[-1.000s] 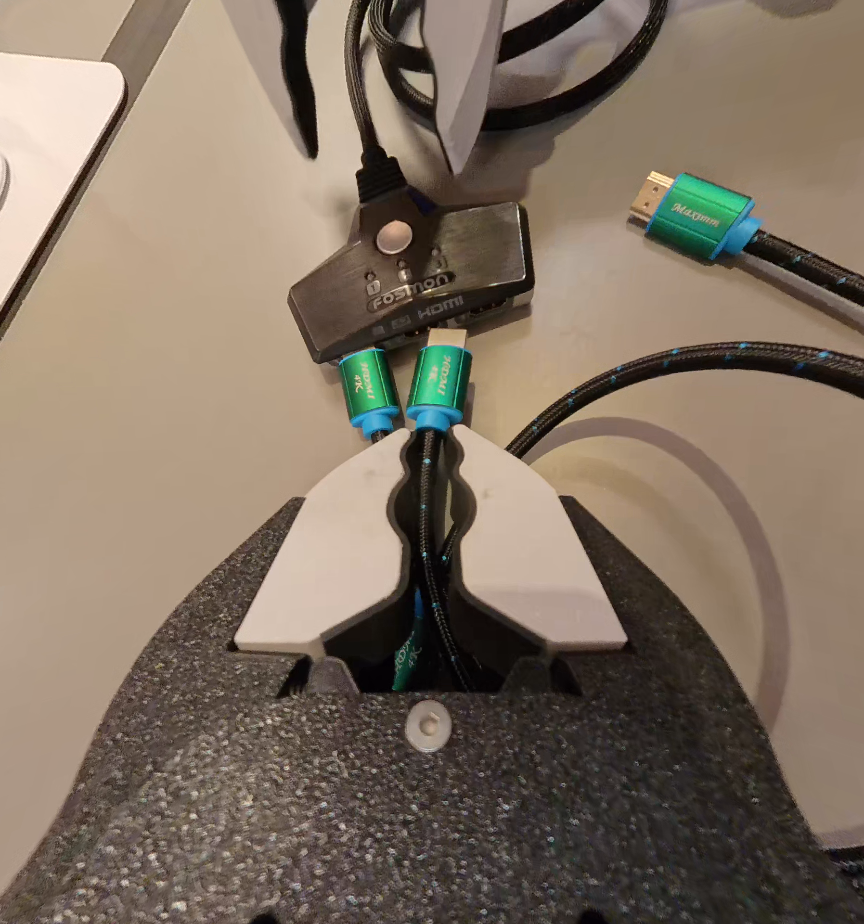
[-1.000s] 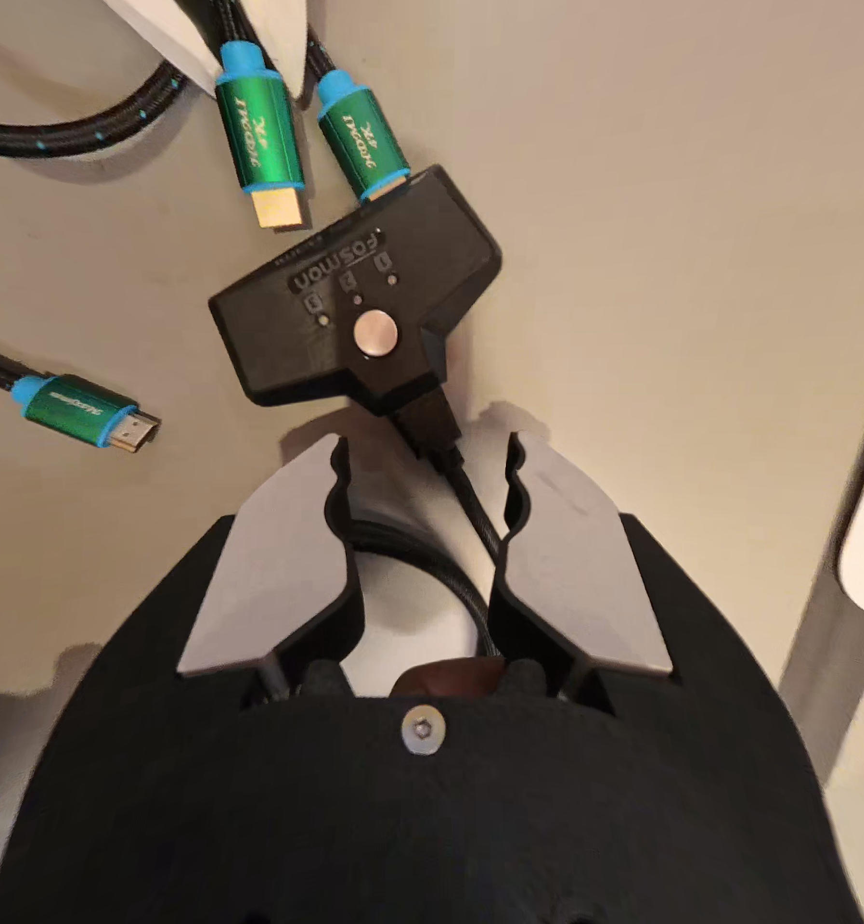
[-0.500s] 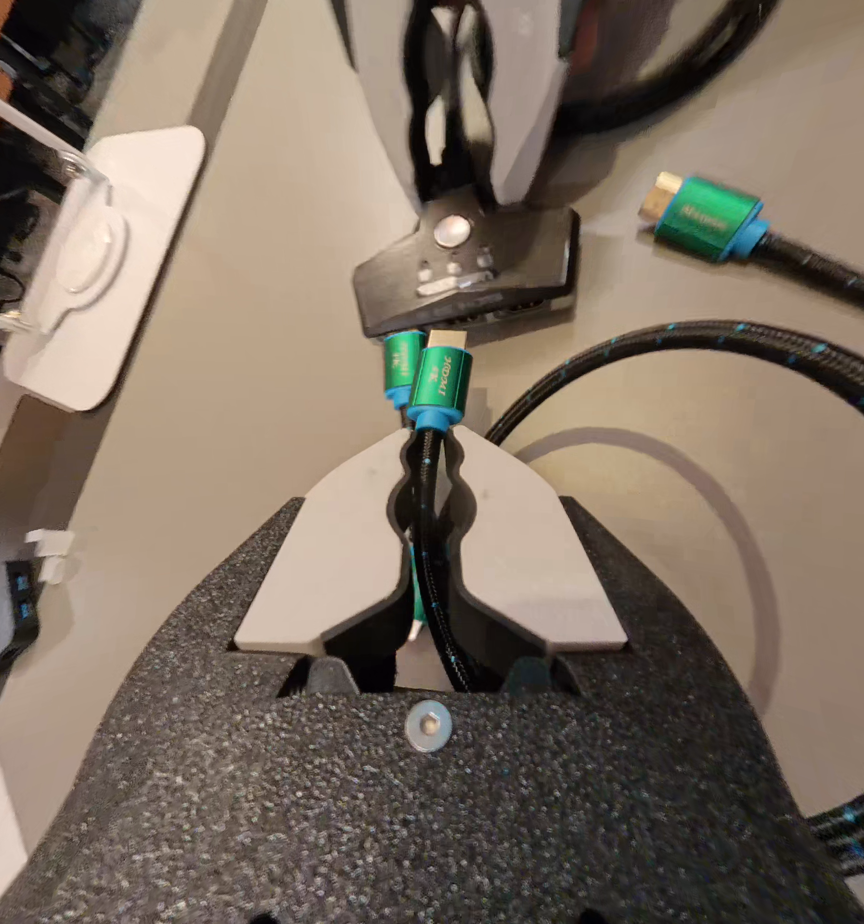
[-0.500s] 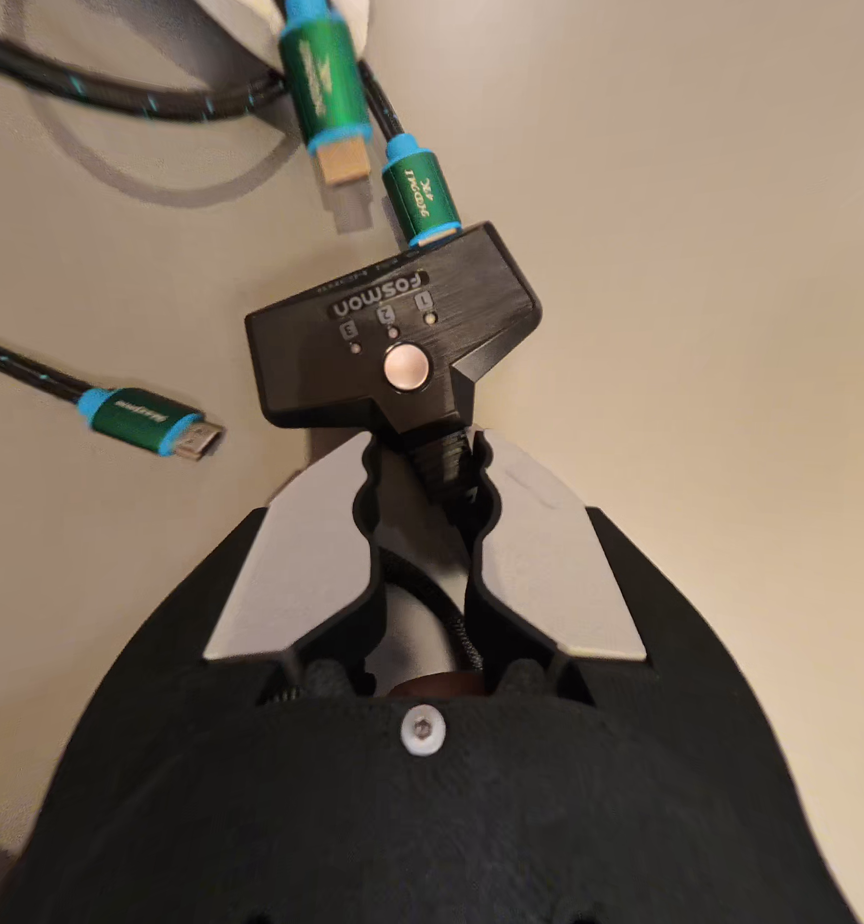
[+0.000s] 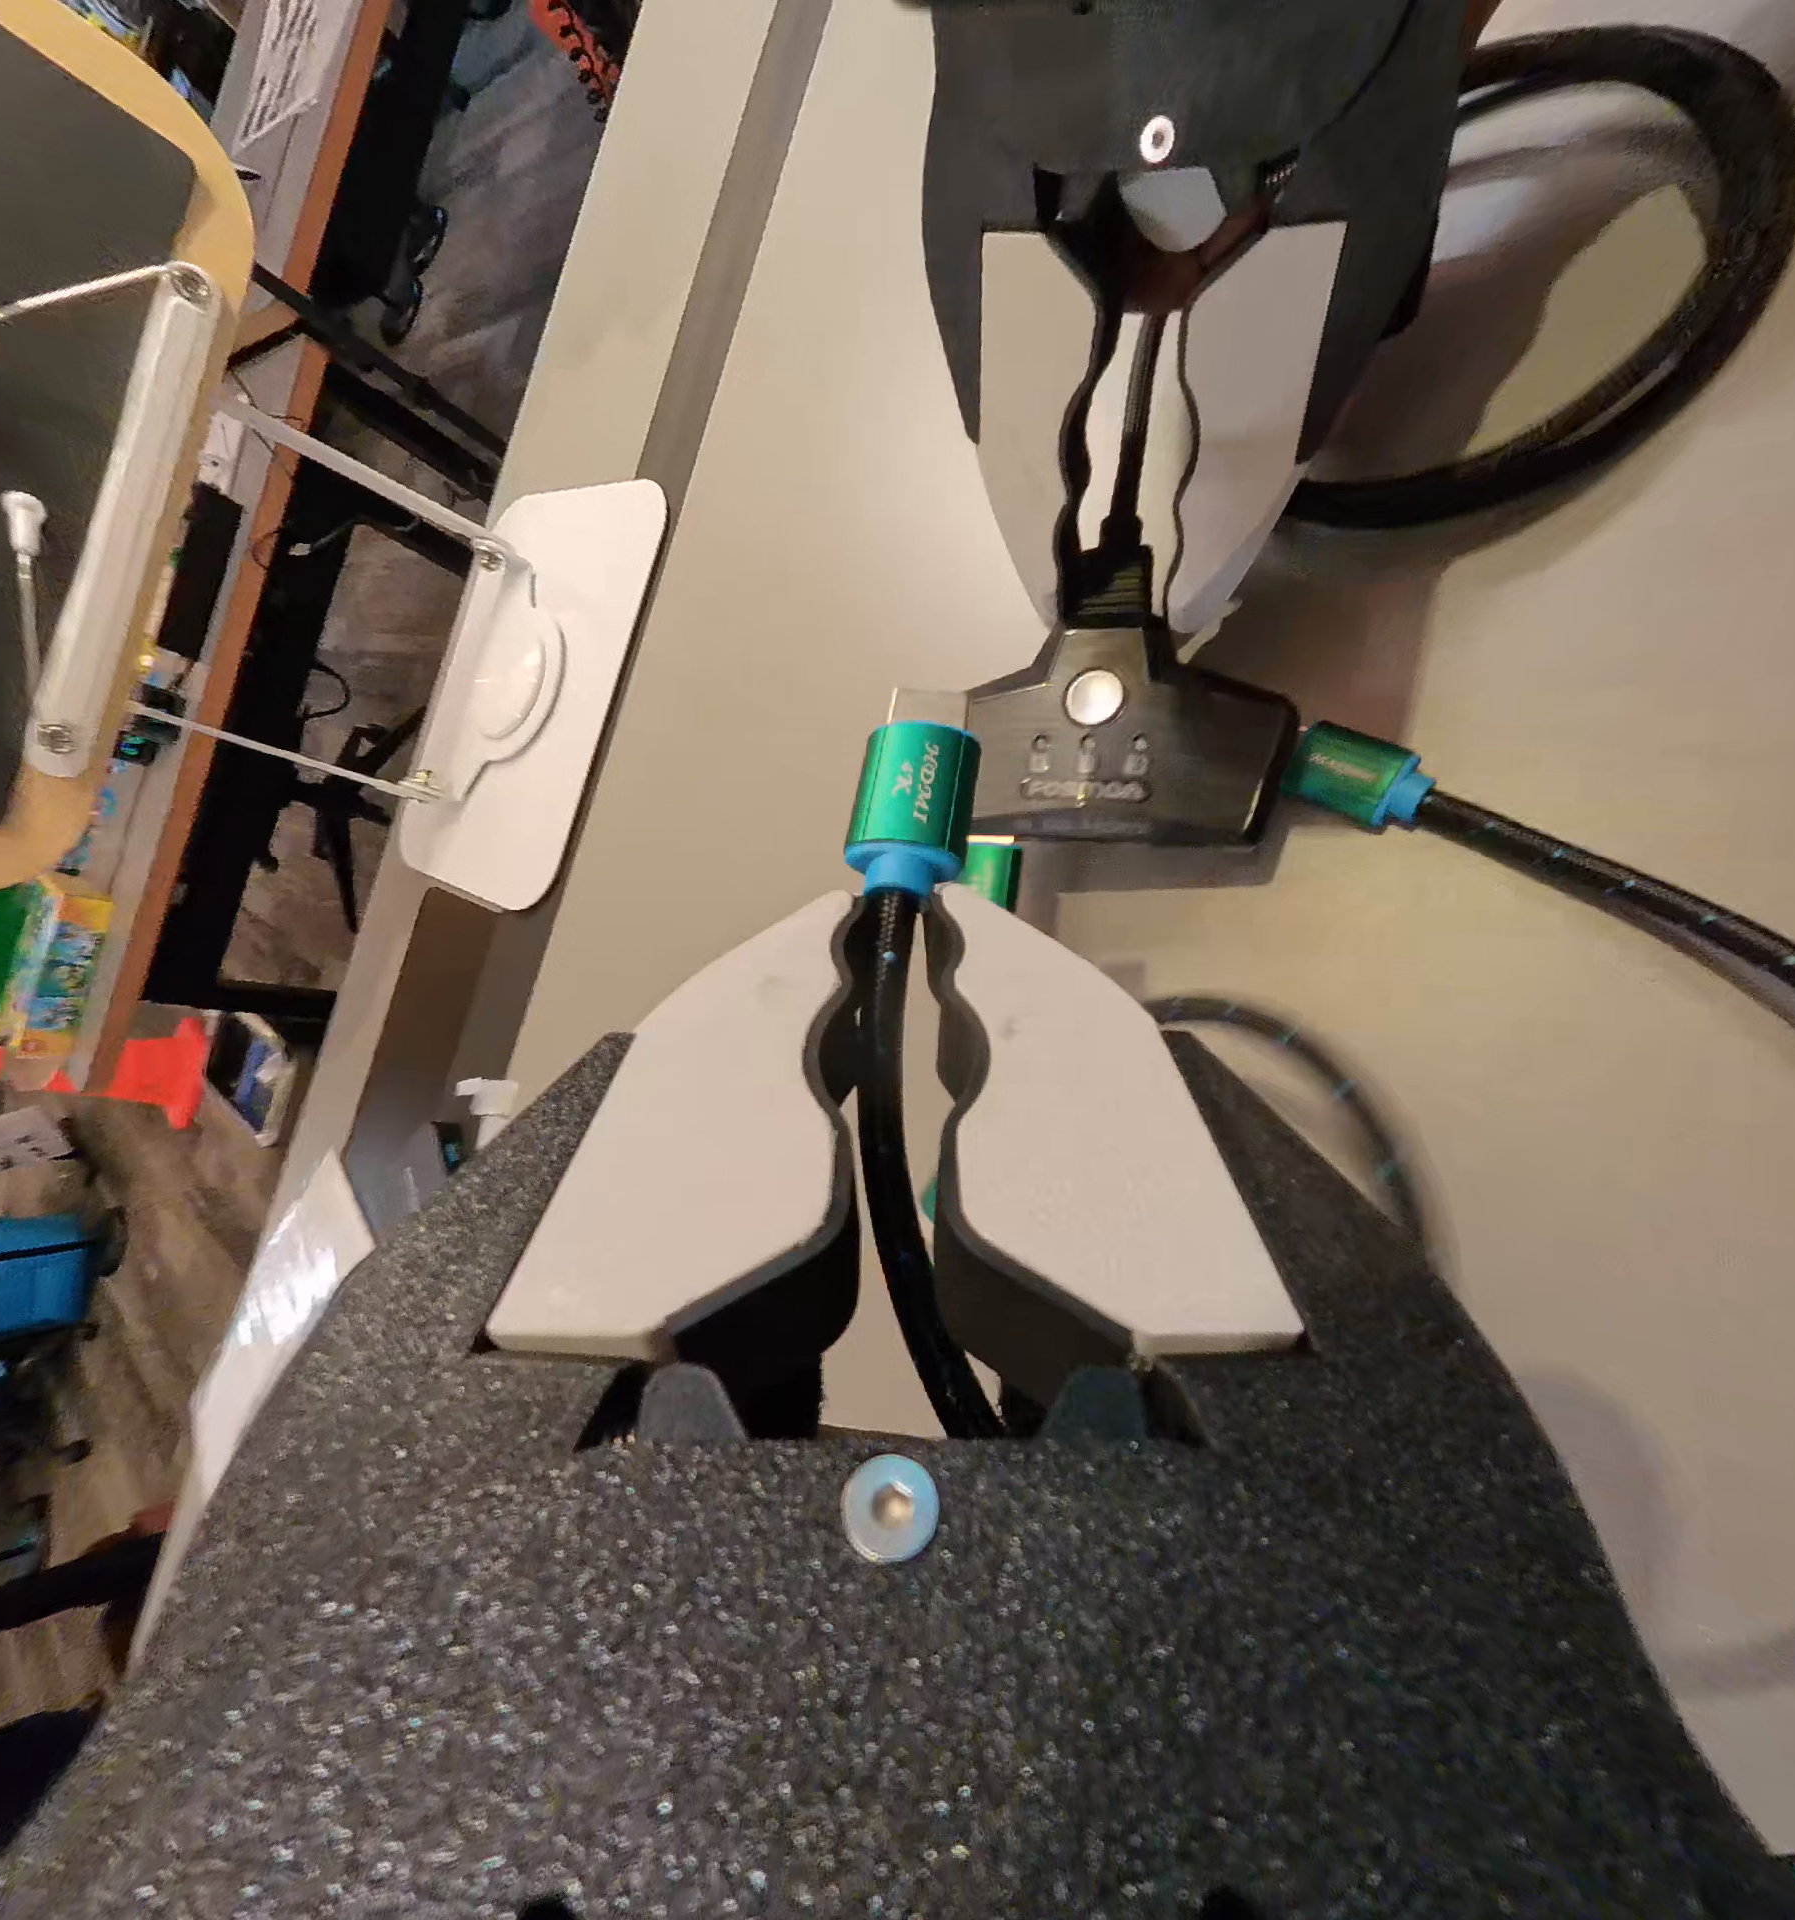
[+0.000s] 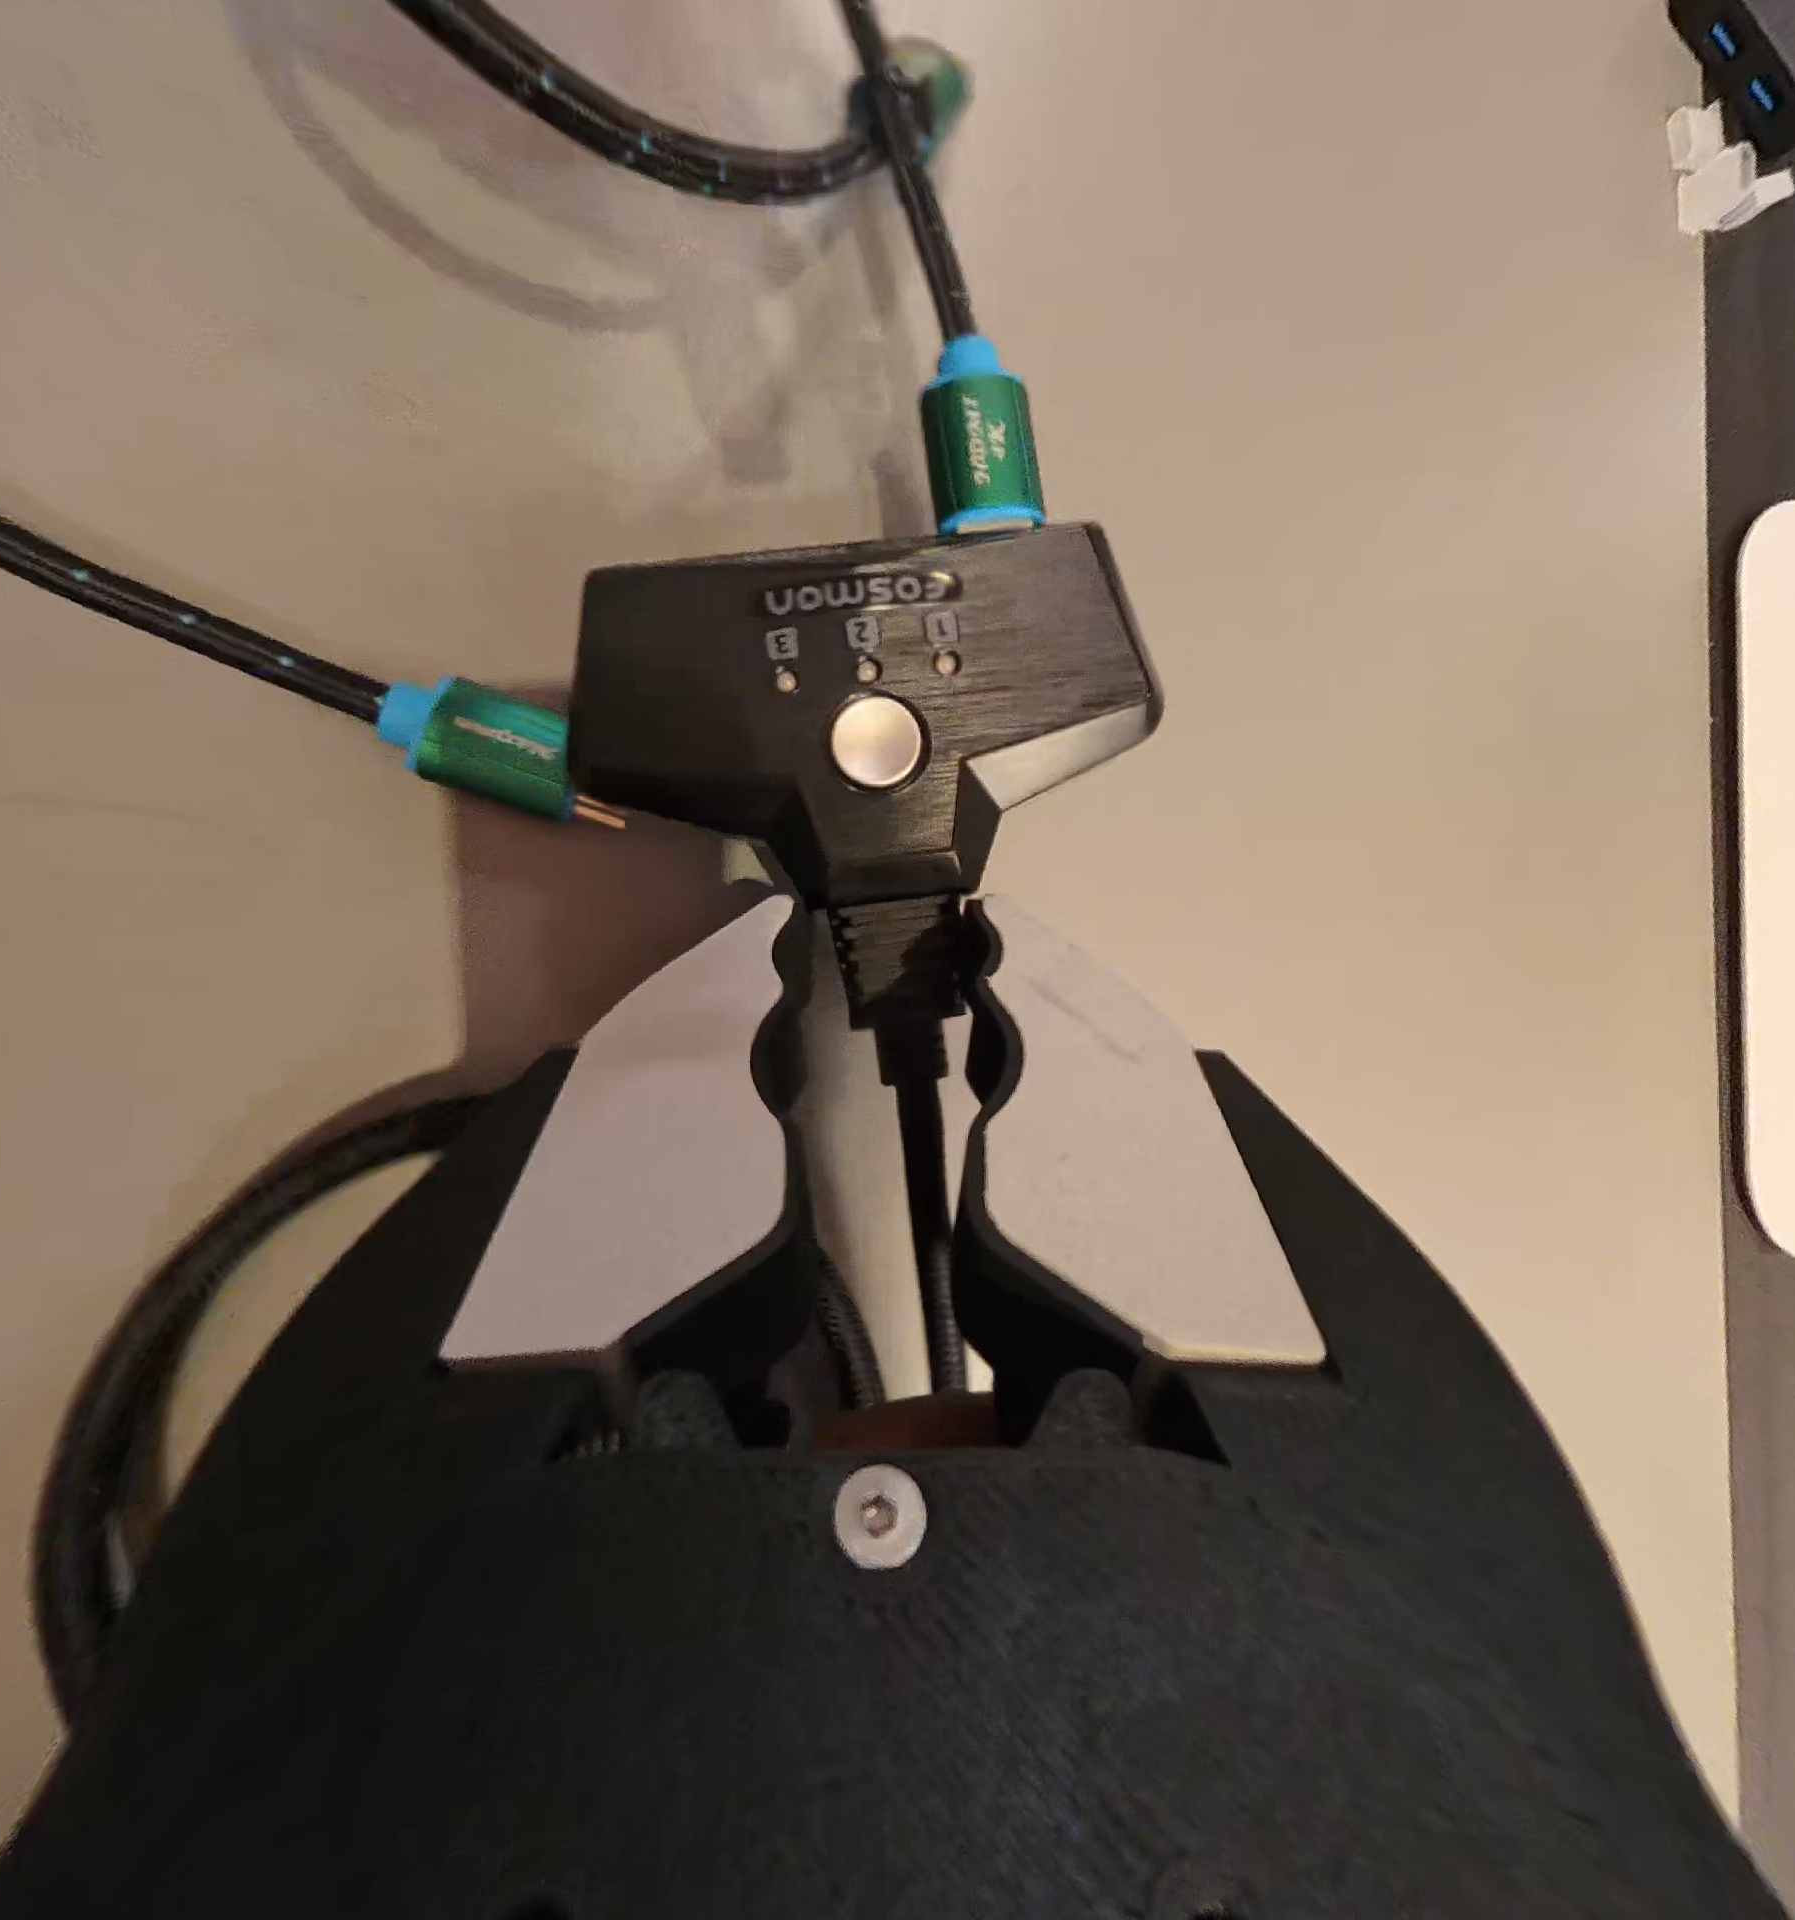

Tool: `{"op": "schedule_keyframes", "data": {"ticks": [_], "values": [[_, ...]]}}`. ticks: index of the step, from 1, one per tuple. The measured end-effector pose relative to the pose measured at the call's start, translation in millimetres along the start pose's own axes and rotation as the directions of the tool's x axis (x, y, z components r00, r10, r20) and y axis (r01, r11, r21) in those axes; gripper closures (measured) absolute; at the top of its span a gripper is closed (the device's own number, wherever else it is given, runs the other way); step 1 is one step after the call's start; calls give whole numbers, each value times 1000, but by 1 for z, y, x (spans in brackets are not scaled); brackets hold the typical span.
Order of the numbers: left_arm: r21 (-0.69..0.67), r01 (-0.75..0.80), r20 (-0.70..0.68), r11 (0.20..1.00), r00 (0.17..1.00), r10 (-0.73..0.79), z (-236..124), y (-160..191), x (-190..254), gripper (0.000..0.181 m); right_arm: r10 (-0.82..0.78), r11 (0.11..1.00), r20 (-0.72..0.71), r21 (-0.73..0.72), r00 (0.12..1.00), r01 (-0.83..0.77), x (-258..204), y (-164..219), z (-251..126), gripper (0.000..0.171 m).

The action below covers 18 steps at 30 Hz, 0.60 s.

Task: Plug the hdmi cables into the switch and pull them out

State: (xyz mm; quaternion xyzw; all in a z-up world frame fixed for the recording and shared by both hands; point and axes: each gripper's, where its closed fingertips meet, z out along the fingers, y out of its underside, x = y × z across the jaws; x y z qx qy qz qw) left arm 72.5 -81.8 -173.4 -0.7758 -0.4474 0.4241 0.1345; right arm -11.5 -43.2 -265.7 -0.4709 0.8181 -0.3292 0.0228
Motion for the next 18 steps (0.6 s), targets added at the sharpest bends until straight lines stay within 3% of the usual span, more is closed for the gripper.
{"op": "schedule_keyframes", "data": {"ticks": [1,6,10,14,18], "values": [[16,18,-13,1000,1000,-18,1,0,2,172,4,1000,-3,1,1000,-4,0,0,-1,145],[92,153,-62,984,987,-148,-7,-17,5,172,24,999,-31,22,999,-24,5,10,-2,149],[105,269,-75,957,962,-263,12,-47,2,172,40,999,-21,28,999,-39,4,11,0,149],[37,227,-53,973,973,-224,56,-25,10,172,43,999,-29,27,999,-42,4,12,-4,149],[117,237,-12,964,971,-237,74,-6,20,172,85,995,-30,46,996,-83,7,21,-7,149]]}}
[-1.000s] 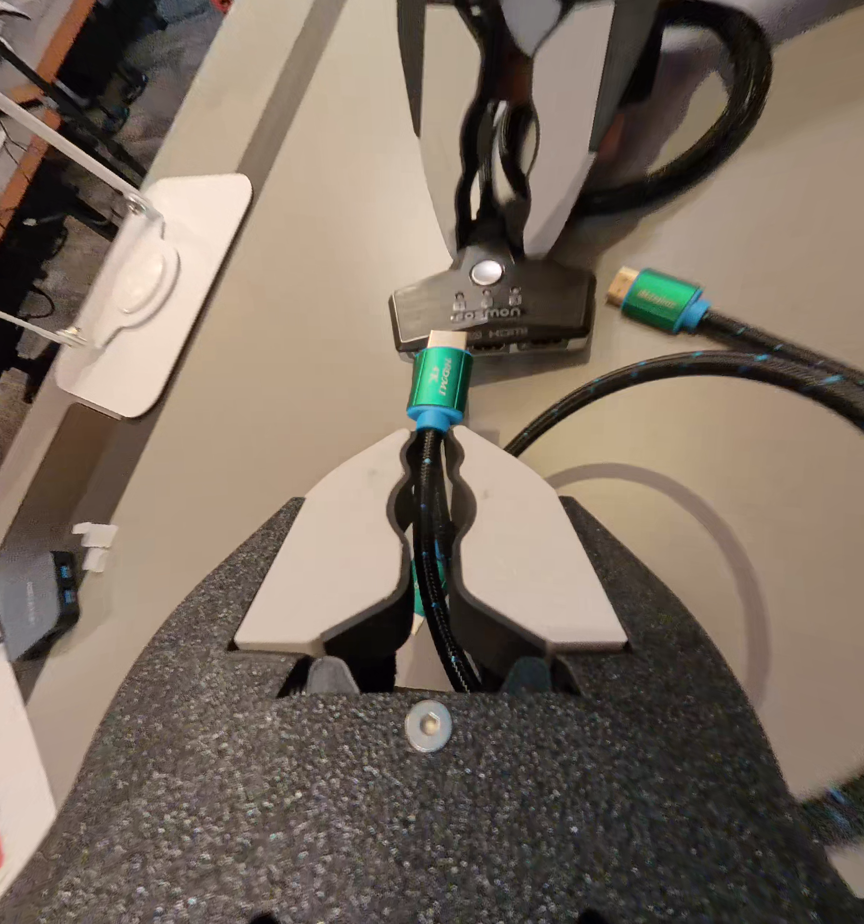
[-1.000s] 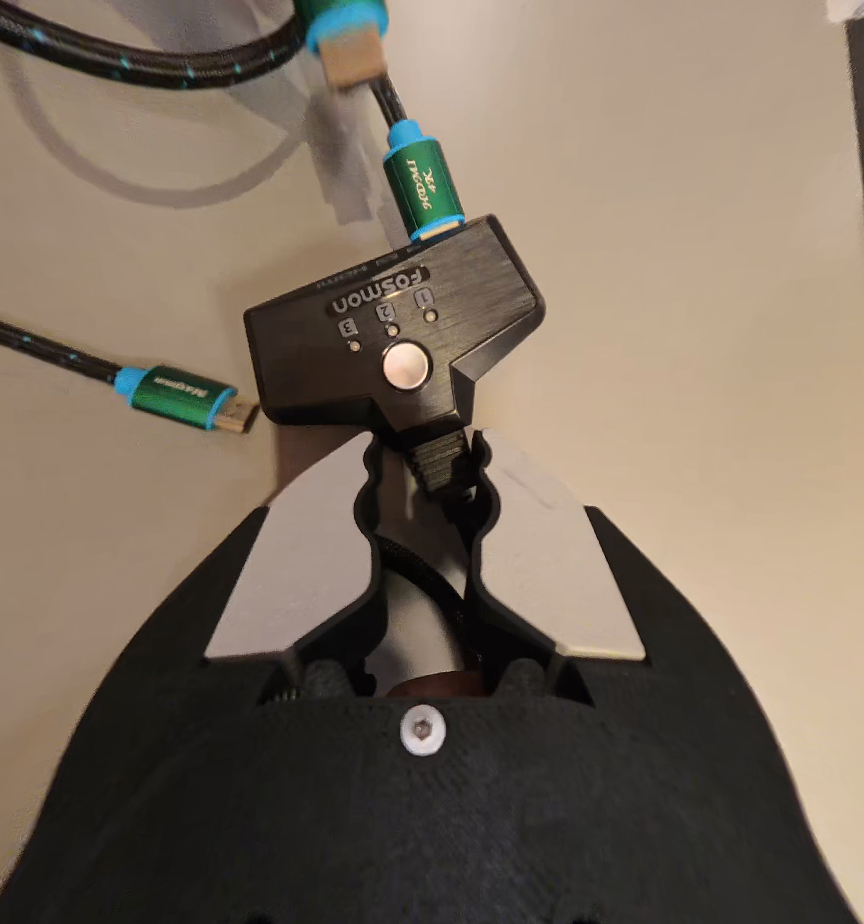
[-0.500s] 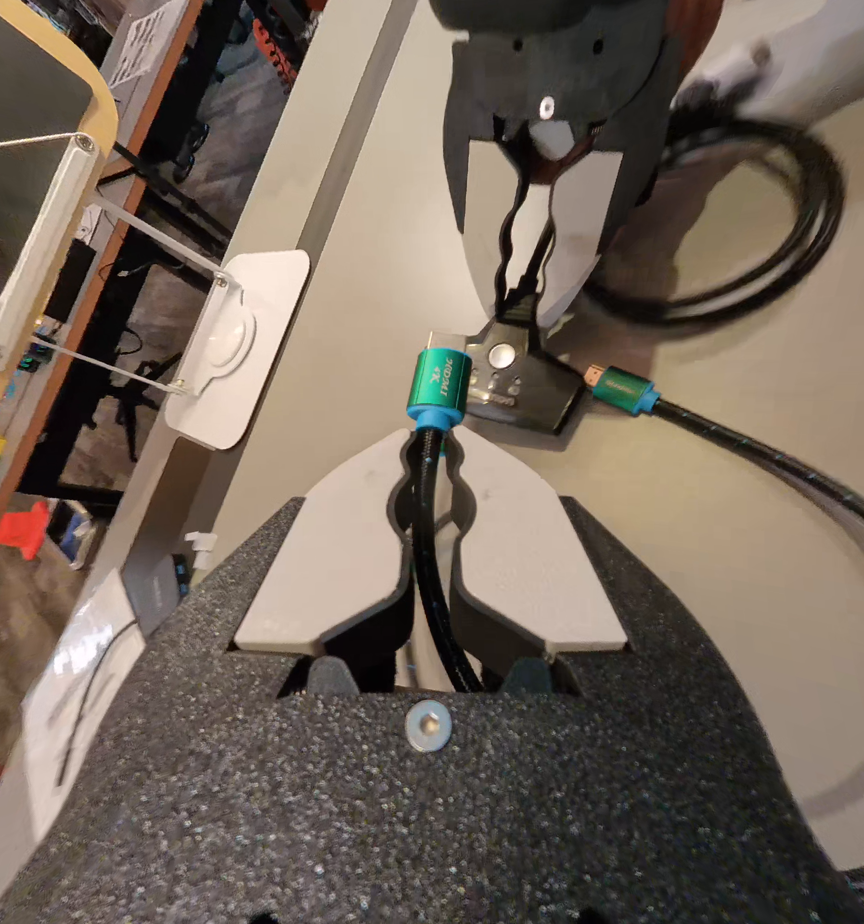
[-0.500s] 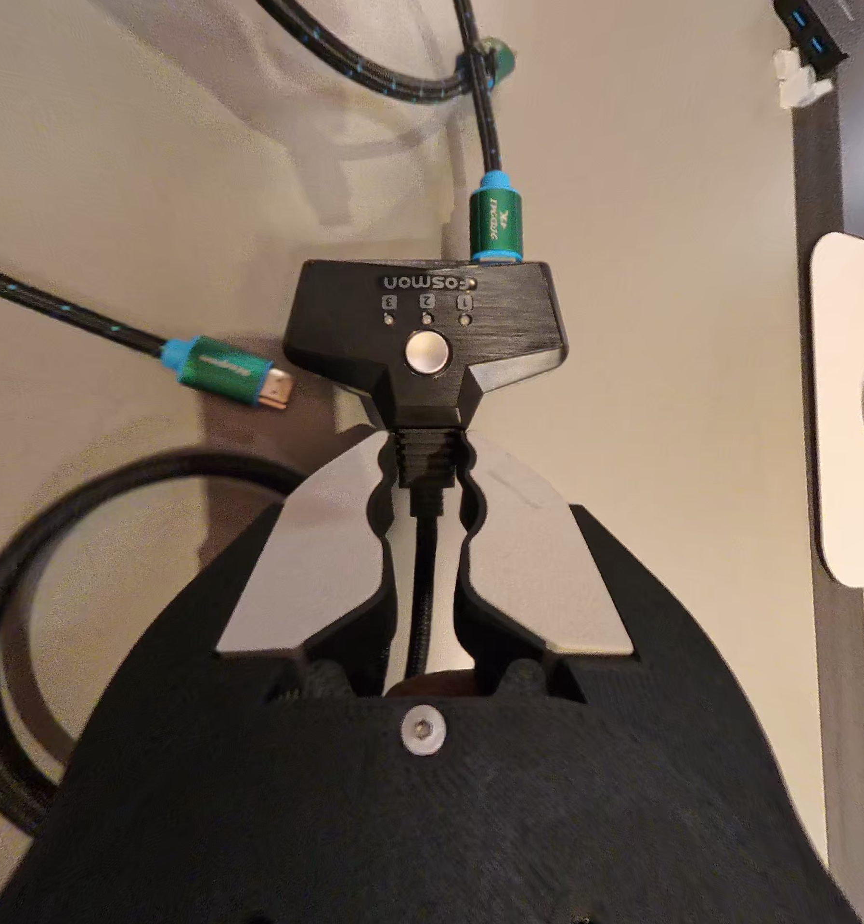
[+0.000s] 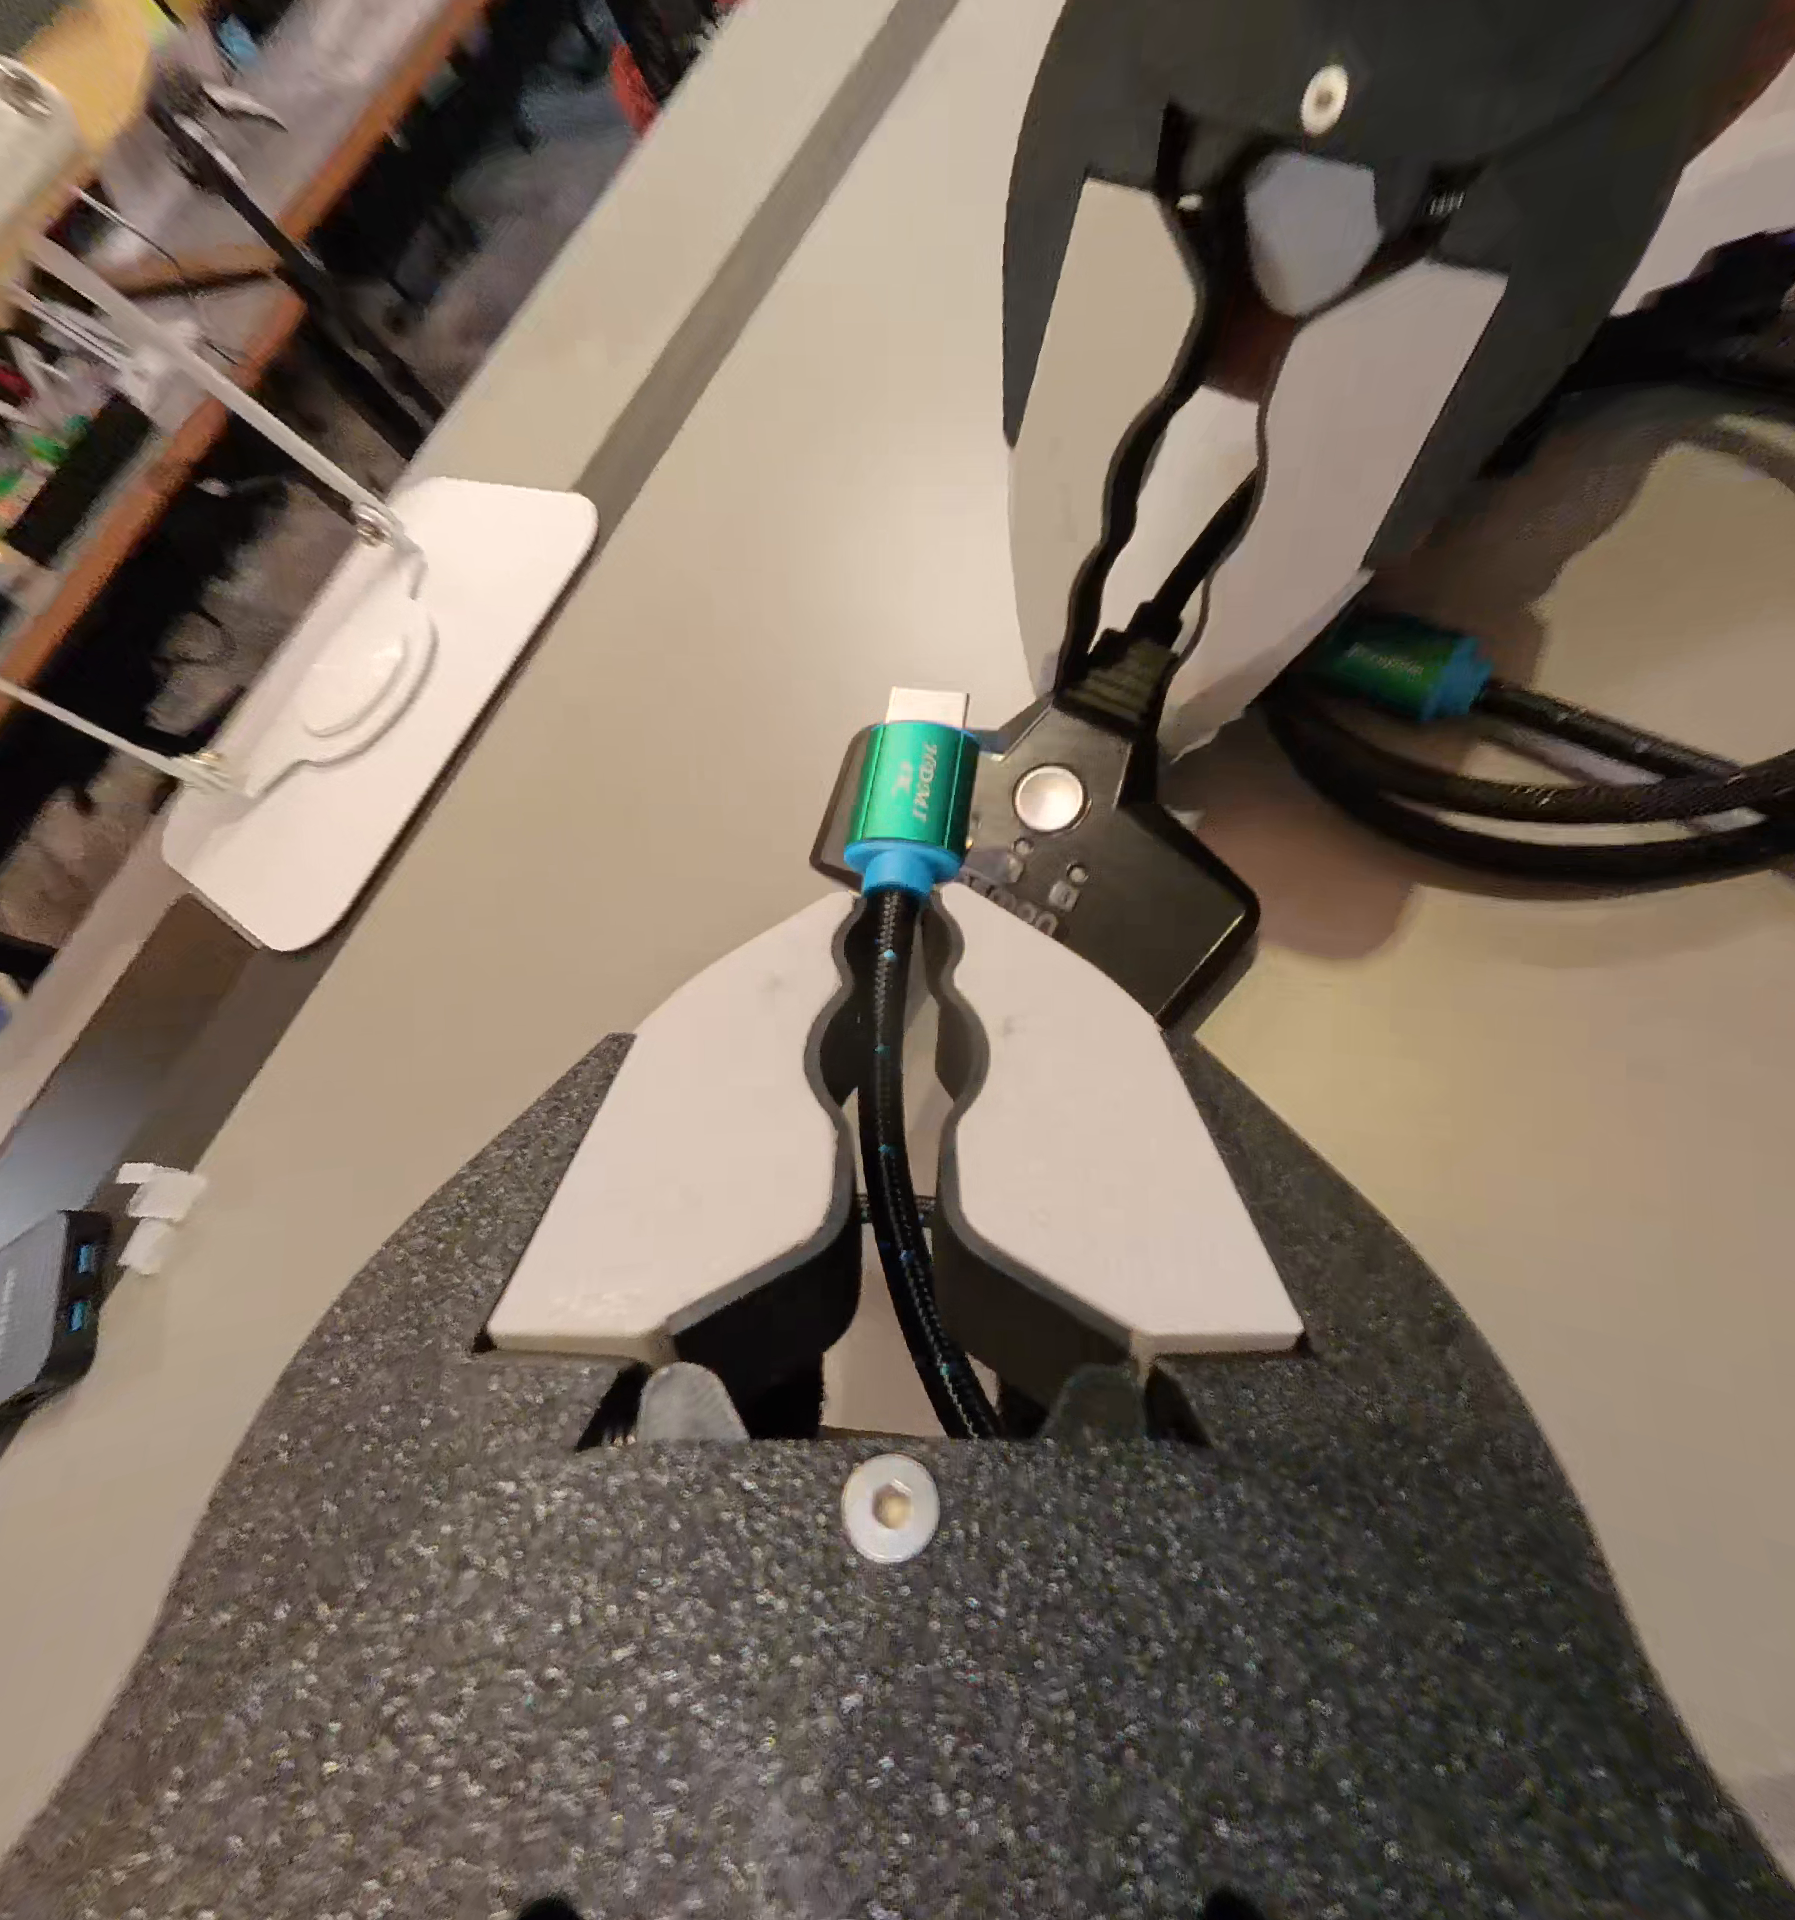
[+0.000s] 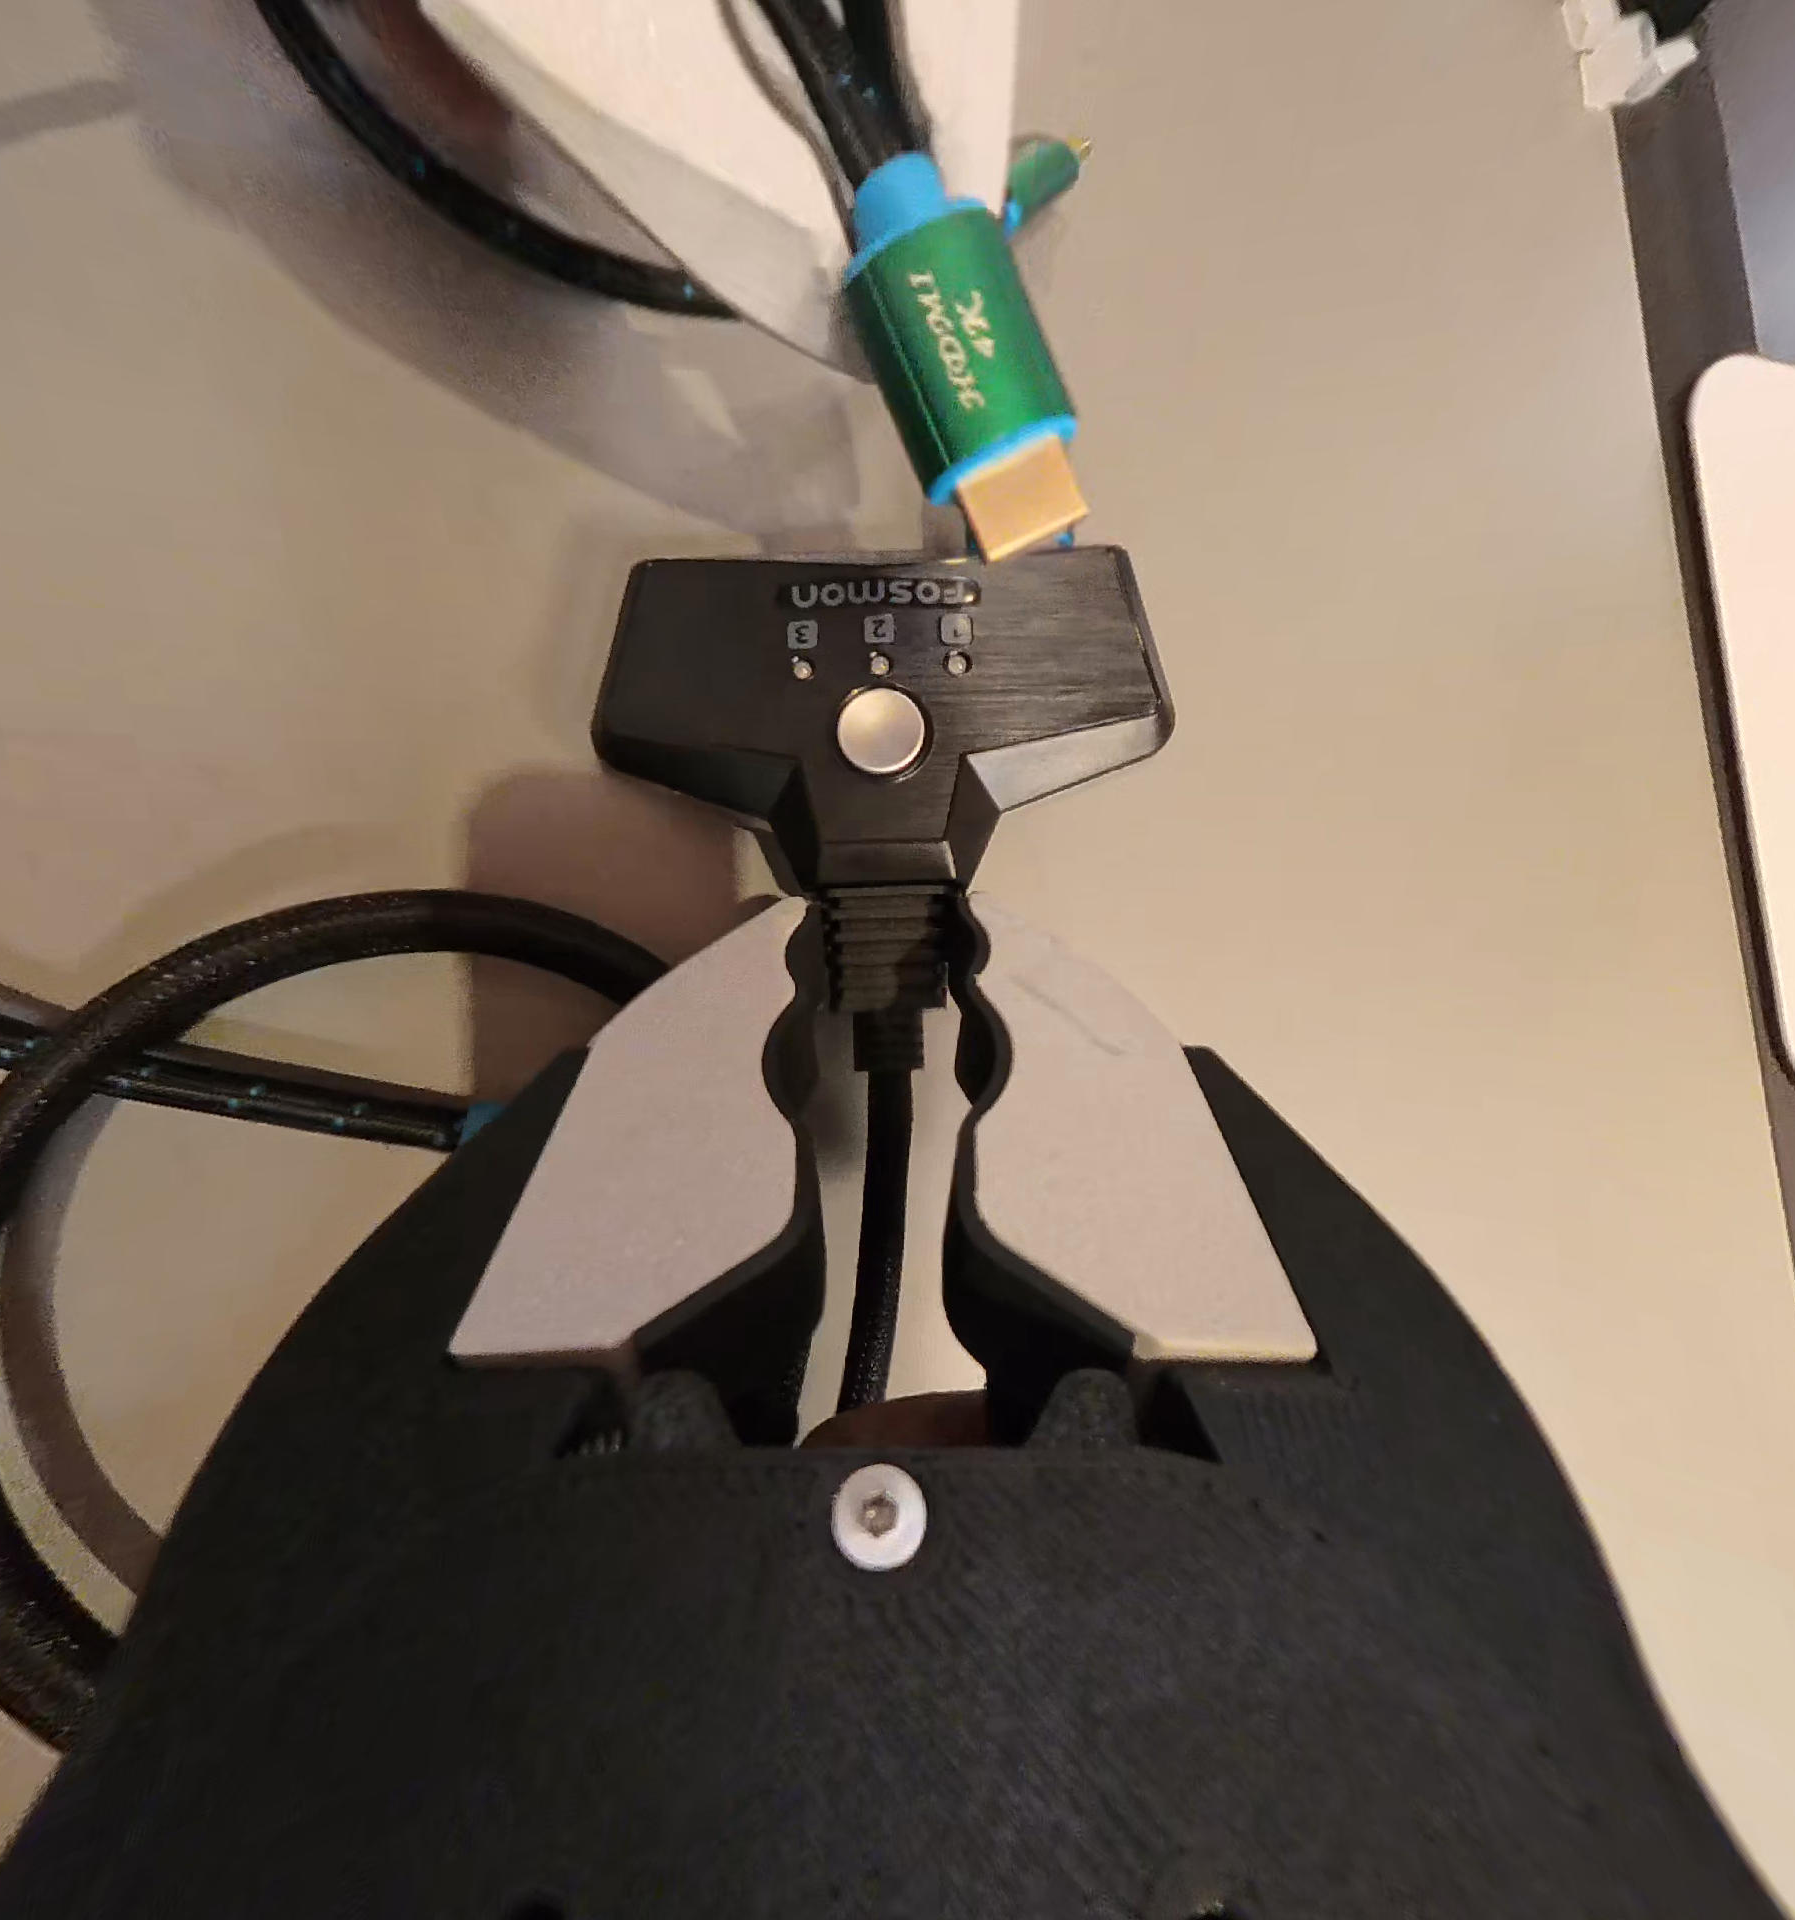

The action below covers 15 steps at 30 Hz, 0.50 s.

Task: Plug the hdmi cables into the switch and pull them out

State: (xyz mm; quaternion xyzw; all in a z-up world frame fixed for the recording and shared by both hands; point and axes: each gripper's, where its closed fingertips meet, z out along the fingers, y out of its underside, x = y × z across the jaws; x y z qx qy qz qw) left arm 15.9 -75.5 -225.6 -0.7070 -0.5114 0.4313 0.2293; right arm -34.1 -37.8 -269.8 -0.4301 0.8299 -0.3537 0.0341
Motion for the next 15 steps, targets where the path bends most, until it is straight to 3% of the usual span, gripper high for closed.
{"op": "schedule_keyframes", "data": {"ticks": [4,6,10,15], "values": [[111,-85,187,990,980,63,3,8,-8,172,21,999,-6,39,1000,-21,6,-1,-3,149],[102,-170,251,980,958,140,3,9,-7,172,33,998,5,55,999,-33,7,-3,-4,148],[46,-272,279,961,927,249,10,13,0,173,90,993,49,68,995,-94,7,-4,-5,147],[45,-320,258,946,919,298,12,13,7,173,160,986,79,37,984,-164,20,3,-8,119]]}}
